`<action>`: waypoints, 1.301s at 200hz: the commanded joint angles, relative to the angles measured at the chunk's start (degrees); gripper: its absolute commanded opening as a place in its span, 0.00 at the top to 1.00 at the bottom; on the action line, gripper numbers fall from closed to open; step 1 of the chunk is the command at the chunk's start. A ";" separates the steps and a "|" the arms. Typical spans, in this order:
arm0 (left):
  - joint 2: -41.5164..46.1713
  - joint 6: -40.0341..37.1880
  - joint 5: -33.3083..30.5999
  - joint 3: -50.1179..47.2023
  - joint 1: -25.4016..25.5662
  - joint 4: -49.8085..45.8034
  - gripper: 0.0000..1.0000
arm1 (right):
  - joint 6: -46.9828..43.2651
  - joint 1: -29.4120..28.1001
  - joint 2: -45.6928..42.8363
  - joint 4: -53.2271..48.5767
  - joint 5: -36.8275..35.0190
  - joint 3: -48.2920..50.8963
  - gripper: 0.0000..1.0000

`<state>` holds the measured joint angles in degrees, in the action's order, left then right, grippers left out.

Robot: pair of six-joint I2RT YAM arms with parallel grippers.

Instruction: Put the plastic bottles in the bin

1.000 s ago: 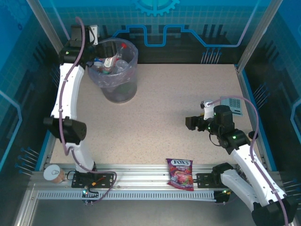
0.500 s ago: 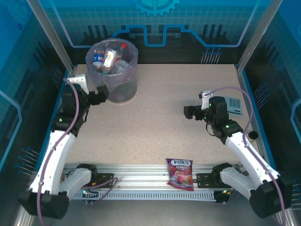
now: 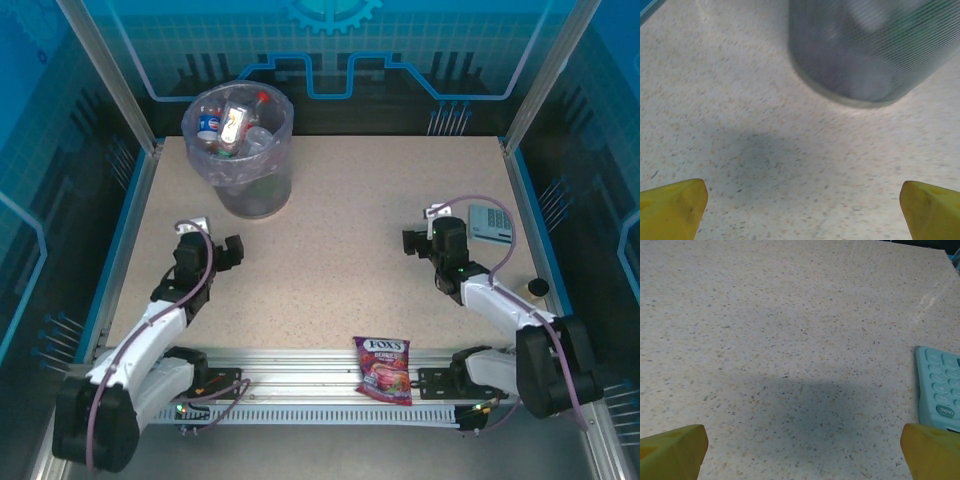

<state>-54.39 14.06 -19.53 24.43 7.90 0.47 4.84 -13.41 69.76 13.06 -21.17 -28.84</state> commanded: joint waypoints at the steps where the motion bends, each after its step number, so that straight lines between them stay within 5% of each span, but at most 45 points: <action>1: -4.14 -6.34 -4.54 -1.67 -0.10 18.51 0.01 | -0.48 1.24 3.08 11.94 -2.73 3.07 0.00; 94: -32.38 -12.67 0.24 0.27 -4.90 46.75 0.01 | -6.41 4.16 16.53 39.01 -0.97 6.17 0.00; 129: -32.35 -12.49 2.78 -1.64 -5.08 48.49 0.01 | -4.61 6.54 17.24 38.97 5.81 7.66 0.00; 137: -33.82 -12.60 3.05 -2.87 -5.18 53.38 0.01 | -6.02 6.23 20.26 46.87 4.75 8.83 0.00; 143: -35.82 -13.76 2.83 -4.05 -5.12 58.00 0.01 | -5.27 6.09 18.87 43.51 4.29 8.34 0.00; 154: -33.94 -12.48 3.32 -3.06 -5.17 52.08 0.01 | -4.95 6.45 18.40 41.24 5.42 7.96 0.00; 260: -34.92 -12.92 3.22 -3.59 -5.18 55.07 0.01 | -4.05 7.04 18.84 41.11 4.07 7.39 0.00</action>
<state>-88.73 2.37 -17.10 21.47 3.14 53.08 0.19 -7.35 88.31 51.42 -17.08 -21.30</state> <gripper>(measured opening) 0.992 0.996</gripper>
